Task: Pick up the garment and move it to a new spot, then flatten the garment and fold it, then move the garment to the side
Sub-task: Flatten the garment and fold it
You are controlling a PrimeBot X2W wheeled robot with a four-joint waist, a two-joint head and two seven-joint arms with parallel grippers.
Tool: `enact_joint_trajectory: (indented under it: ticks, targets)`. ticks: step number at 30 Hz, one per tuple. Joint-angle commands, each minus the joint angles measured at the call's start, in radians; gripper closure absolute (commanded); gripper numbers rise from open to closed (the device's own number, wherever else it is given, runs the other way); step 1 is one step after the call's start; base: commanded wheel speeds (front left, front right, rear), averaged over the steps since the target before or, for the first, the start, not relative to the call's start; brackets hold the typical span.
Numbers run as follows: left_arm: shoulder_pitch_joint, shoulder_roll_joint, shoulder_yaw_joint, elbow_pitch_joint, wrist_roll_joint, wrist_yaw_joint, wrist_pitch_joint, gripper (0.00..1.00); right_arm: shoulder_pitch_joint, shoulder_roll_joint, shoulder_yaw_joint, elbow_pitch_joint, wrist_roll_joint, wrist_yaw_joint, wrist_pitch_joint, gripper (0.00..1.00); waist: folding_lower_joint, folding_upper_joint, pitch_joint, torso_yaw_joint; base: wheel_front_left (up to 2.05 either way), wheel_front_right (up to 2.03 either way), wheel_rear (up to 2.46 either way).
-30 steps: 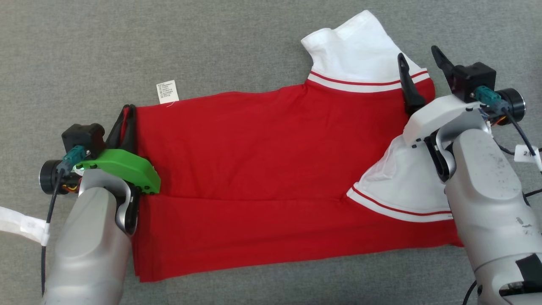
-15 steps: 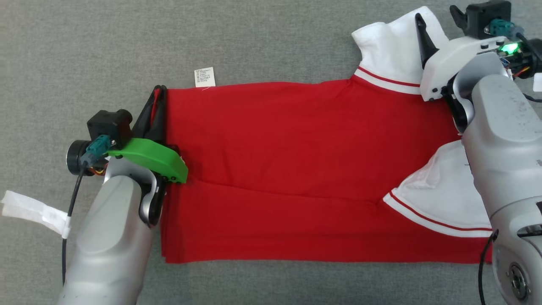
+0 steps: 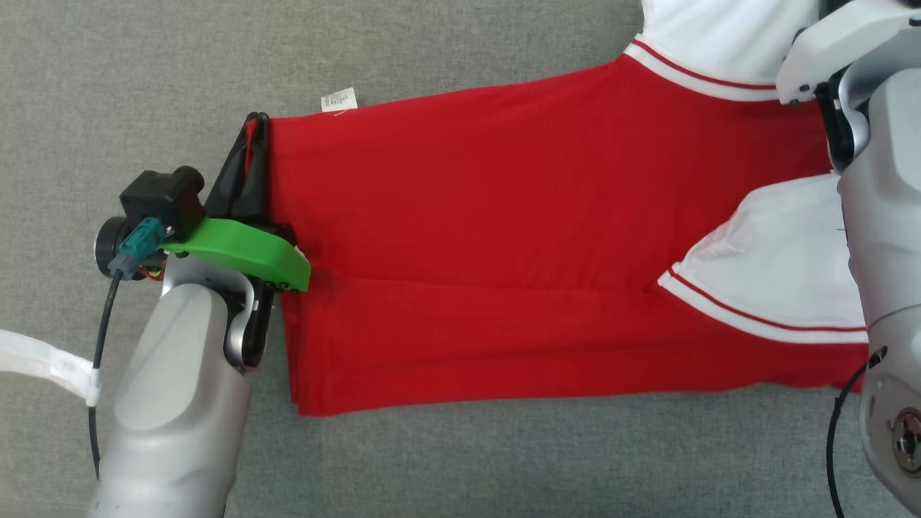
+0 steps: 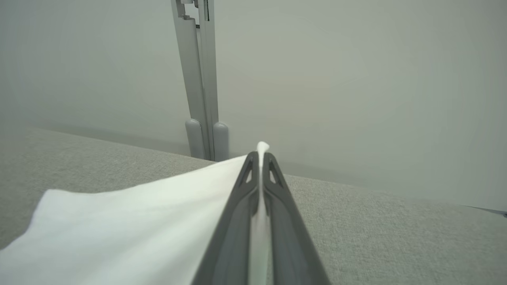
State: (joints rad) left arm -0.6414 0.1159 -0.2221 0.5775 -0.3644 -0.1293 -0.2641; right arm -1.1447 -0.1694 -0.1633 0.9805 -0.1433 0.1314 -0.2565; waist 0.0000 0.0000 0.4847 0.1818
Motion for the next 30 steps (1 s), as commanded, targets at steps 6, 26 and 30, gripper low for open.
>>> enact_joint_trajectory:
  ticks: [6, 26, 30]
  targets:
    - [0.058, 0.016, 0.033, -0.086, 0.031, -0.002, 0.001, 1.0, 0.102, 0.075, -0.041, -0.237, 0.0, -0.002, -0.009, 1.0, 0.0, 0.0, -0.053, -0.043, 0.0, 0.0, 0.0]
    - [0.384, -0.019, 0.098, -0.128, 0.061, -0.002, 0.001, 0.84, 0.669, 0.117, -0.001, -0.441, 0.246, -0.002, -0.01, 0.99, 0.0, 0.0, -0.224, -0.151, 0.0, 0.0, 0.0]
    - [0.436, -0.036, 0.12, -0.114, 0.073, -0.002, 0.001, 0.0, 0.698, 0.116, -0.011, -0.415, 0.258, -0.002, -0.009, 0.0, 0.0, 0.0, -0.234, -0.137, 0.0, 0.0, 0.0]
